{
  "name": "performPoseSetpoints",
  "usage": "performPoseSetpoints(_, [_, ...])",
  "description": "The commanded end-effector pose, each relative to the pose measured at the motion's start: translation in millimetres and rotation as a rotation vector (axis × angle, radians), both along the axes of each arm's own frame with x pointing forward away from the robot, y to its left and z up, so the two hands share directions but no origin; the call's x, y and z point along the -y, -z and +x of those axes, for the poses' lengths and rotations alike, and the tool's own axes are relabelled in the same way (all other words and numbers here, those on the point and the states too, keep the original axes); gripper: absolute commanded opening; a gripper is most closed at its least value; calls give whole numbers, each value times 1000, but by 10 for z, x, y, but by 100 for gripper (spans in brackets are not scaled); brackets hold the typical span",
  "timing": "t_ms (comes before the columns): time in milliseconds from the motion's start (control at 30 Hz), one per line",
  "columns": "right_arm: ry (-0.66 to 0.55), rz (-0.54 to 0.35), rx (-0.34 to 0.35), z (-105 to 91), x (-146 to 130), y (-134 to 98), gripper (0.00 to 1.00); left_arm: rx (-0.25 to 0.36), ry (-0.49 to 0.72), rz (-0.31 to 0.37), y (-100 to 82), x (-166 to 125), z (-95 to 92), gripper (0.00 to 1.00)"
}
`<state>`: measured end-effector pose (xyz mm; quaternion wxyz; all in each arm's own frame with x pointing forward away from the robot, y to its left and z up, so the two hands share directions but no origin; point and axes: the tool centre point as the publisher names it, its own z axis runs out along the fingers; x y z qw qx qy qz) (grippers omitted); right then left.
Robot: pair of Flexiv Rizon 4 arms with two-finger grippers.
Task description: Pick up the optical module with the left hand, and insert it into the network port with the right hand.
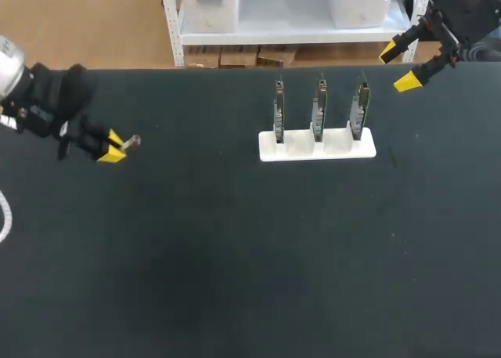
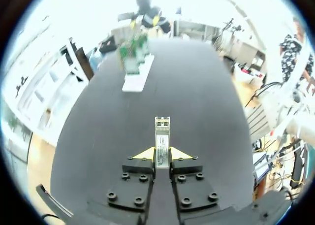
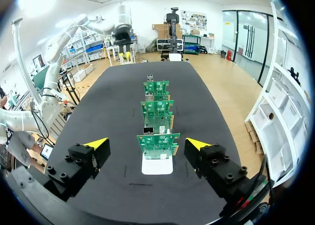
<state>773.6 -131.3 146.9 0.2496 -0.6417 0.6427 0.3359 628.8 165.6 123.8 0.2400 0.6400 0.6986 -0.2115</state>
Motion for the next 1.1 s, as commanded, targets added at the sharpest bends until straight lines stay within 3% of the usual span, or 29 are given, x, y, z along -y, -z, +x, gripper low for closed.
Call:
performPoseSetpoints(33, [1, 1, 1, -7, 0, 2, 100, 0, 73, -139, -150, 27, -80, 0])
performPoseSetpoints(167, [1, 1, 1, -7, 0, 2, 100, 17, 33, -94, -104, -116, -14, 0])
performPoseSetpoints(567, [1, 1, 1, -7, 0, 2, 100, 22, 35, -113, -138, -82, -18, 0])
performPoseSetpoints(633, [1, 1, 1, -7, 0, 2, 100, 46, 69, -152, -223, 77, -37, 0])
performPoseSetpoints(767, [1, 1, 1, -7, 0, 2, 100, 99, 192, -278, -513, 730, -103, 0])
performPoseSetpoints(900, [1, 1, 1, -7, 0, 2, 100, 104, 320, -363, -736, 1358, -172, 0])
performPoseSetpoints(1100, [1, 1, 1, -7, 0, 2, 100, 163, 415, -365, -949, 1897, -124, 0])
